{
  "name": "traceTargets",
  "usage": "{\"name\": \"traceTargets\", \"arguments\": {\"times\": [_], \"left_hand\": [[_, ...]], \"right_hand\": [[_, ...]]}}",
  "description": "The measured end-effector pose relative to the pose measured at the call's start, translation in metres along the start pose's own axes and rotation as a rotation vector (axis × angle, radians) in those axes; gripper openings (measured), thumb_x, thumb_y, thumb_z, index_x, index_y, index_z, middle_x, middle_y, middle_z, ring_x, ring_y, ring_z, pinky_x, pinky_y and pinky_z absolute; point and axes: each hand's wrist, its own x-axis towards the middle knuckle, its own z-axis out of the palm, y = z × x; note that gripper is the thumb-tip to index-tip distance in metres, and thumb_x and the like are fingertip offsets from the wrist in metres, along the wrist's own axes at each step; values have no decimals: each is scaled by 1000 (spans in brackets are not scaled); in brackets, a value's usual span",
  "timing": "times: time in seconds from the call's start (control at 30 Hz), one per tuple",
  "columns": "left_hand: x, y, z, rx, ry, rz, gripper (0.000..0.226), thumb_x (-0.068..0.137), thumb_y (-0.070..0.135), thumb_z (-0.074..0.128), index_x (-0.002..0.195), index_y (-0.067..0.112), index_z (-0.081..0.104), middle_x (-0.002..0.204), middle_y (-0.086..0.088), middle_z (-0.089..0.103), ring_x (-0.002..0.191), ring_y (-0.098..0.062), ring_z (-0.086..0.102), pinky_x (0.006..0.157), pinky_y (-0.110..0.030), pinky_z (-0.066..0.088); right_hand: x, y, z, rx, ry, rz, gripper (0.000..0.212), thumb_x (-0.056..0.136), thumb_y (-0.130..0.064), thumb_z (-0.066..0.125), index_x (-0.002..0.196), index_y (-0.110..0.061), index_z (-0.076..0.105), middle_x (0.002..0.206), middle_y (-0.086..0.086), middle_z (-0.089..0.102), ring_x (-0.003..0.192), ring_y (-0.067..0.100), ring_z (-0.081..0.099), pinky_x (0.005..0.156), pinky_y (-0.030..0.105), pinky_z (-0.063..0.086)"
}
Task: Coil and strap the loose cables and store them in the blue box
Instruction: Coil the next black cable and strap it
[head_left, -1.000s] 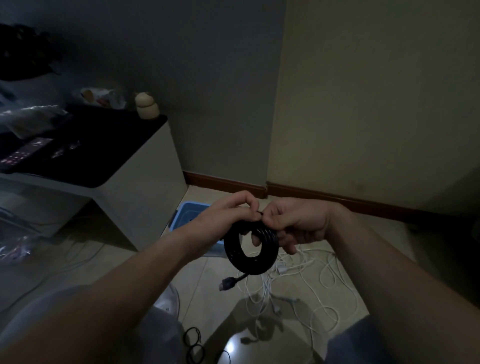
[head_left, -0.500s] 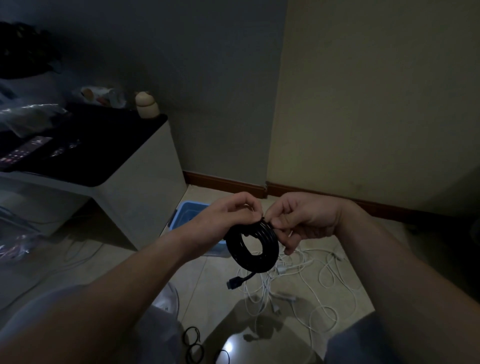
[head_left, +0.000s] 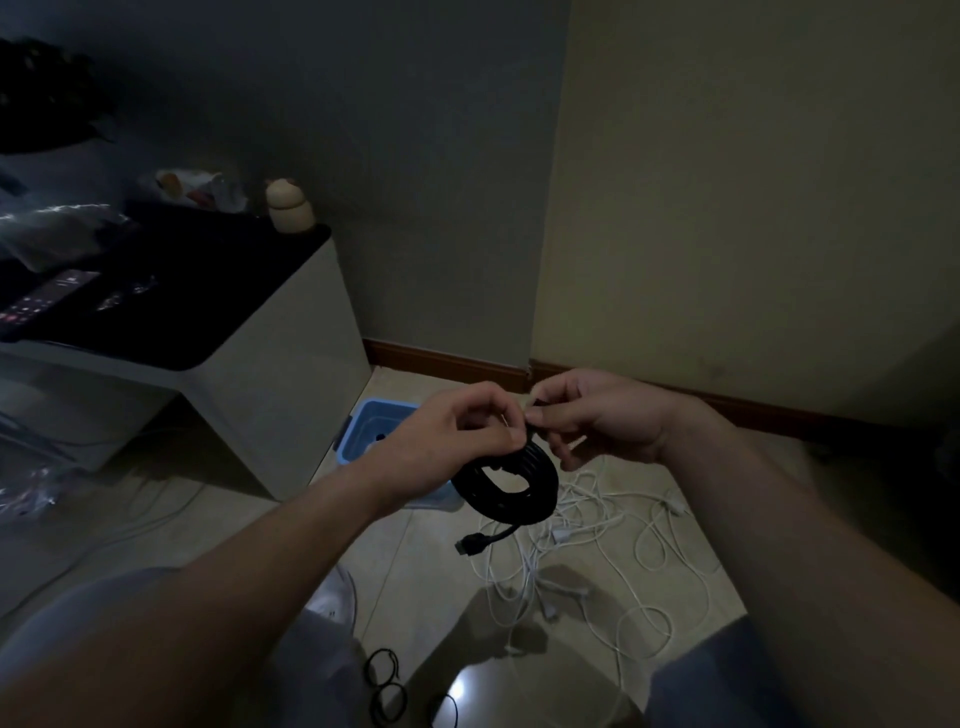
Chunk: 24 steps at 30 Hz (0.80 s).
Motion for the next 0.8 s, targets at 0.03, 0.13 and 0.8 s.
{"name": "traceTargets", "arguments": {"times": [0.03,0.13,0.8], "left_hand": [[0,0,0,7,0,0,2,87,25,69,86,26,68,77,1,66,76,-6,65,68,-13,47],[2,-2,2,30,9,-7,9,91,16,70,86,23,67,74,-1,67,73,-7,65,67,-13,48],[12,-19,-8,64,79,-125,7,94,23,68,91,18,64,58,12,59,58,0,57,57,-12,44]], "right_hand": [[0,0,1,8,17,-9,11,77,-30,75,75,-22,68,68,-1,63,64,9,65,57,25,55],[1,2,4,38,48,-6,7,77,-30,75,73,-24,73,77,-4,72,73,11,72,57,23,57],[-4,1,23,-161,327,-177,18,98,-12,63,84,-14,74,78,3,76,77,14,75,59,24,55]]}}
